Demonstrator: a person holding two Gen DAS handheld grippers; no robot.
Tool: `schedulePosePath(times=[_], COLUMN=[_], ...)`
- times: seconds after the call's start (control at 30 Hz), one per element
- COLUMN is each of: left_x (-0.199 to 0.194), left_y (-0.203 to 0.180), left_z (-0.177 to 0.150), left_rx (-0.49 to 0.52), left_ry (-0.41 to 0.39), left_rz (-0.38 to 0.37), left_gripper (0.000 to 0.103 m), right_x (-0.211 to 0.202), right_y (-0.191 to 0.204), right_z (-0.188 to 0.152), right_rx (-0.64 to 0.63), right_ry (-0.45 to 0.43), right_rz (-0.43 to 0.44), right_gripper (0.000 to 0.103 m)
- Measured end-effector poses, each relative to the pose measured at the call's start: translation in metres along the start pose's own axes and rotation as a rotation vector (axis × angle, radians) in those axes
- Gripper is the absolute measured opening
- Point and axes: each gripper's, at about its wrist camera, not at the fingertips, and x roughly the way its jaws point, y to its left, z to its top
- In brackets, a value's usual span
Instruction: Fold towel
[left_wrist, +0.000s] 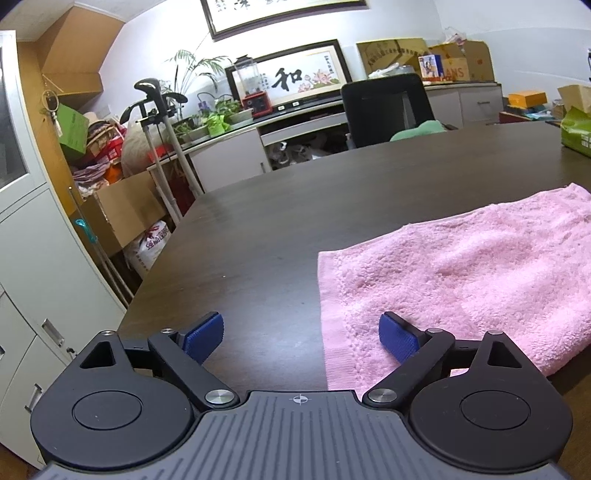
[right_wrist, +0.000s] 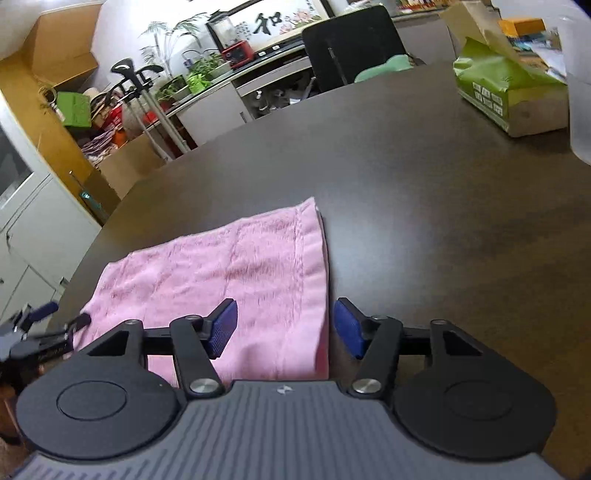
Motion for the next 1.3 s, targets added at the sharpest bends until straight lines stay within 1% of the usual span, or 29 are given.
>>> schedulePosePath(times=[0.1, 0.13, 0.2, 0.3, 0.37, 0.4, 0.47, 0.53, 0.67, 0.73, 0.77, 0.8, 0.83, 0.87, 0.97, 1.17, 1.23, 1.27, 1.3], left_x=[0.002, 0.002, 0.003, 0.003, 0.003, 0.003, 0.003, 0.003, 0.003, 0.003, 0.003, 0.003, 0.003, 0.004, 0.004, 0.006, 0.006, 0.006, 0.006], left_y=[0.002, 0.002, 0.001, 0.0, -0.001, -0.002, -0.002, -0.002, 0.001, 0.003, 0.004, 0.004, 0.004, 0.004, 0.006, 0.006, 0.006, 0.005, 0.005], left_z=[0.0, 0.0, 0.0, 0.0, 0.0, 0.0, 0.0, 0.0, 0.0, 0.0, 0.001, 0.0, 0.0, 0.0, 0.0, 0.0, 0.0, 0.0, 0.0], left_rx=[-0.005, -0.006, -0.006, -0.001, 0.001, 0.001, 0.0, -0.004, -0.016, -0.026, -0.03, -0.031, -0.033, -0.035, -0.045, -0.065, -0.069, -0.071, -0.072], left_ry=[0.012, 0.015, 0.021, 0.022, 0.022, 0.023, 0.024, 0.026, 0.03, 0.033, 0.034, 0.034, 0.036, 0.038, 0.046, 0.059, 0.062, 0.063, 0.064], left_rz=[0.007, 0.006, 0.008, 0.015, 0.018, 0.019, 0.022, 0.024, 0.026, 0.027, 0.026, 0.026, 0.025, 0.023, 0.017, 0.004, 0.002, 0.0, -0.001], left_gripper=[0.094, 0.094, 0.095, 0.096, 0.097, 0.098, 0.098, 0.099, 0.1, 0.1, 0.1, 0.1, 0.1, 0.1, 0.1, 0.1, 0.1, 0.1, 0.1], right_x=[0.011, 0.011, 0.017, 0.018, 0.016, 0.015, 0.014, 0.013, 0.014, 0.016, 0.016, 0.018, 0.02, 0.021, 0.023, 0.02, 0.016, 0.012, 0.01], right_y=[-0.006, -0.007, -0.015, -0.016, -0.01, -0.007, -0.003, -0.001, 0.007, 0.017, 0.019, 0.025, 0.029, 0.033, 0.038, 0.039, 0.033, 0.028, 0.026], right_z=[0.014, 0.014, 0.022, 0.025, 0.025, 0.025, 0.022, 0.021, 0.016, 0.012, 0.012, 0.01, 0.009, 0.008, 0.007, 0.004, 0.006, 0.008, 0.009], right_rx=[0.047, 0.05, 0.088, 0.062, 0.016, -0.006, -0.047, -0.06, -0.135, -0.201, -0.212, -0.244, -0.269, -0.291, -0.283, -0.252, -0.2, -0.165, -0.157], right_ry=[0.029, 0.031, 0.056, 0.071, 0.066, 0.063, 0.053, 0.052, 0.044, 0.04, 0.04, 0.038, 0.038, 0.038, 0.042, 0.016, 0.004, -0.003, -0.005], right_rz=[0.05, 0.055, 0.099, 0.096, 0.039, 0.012, -0.046, -0.064, -0.099, -0.135, -0.143, -0.17, -0.189, -0.206, -0.206, -0.207, -0.182, -0.154, -0.145], right_gripper=[0.06, 0.06, 0.06, 0.057, 0.055, 0.052, 0.038, 0.031, 0.03, 0.031, 0.031, 0.031, 0.029, 0.024, 0.014, 0.007, 0.006, 0.006, 0.006])
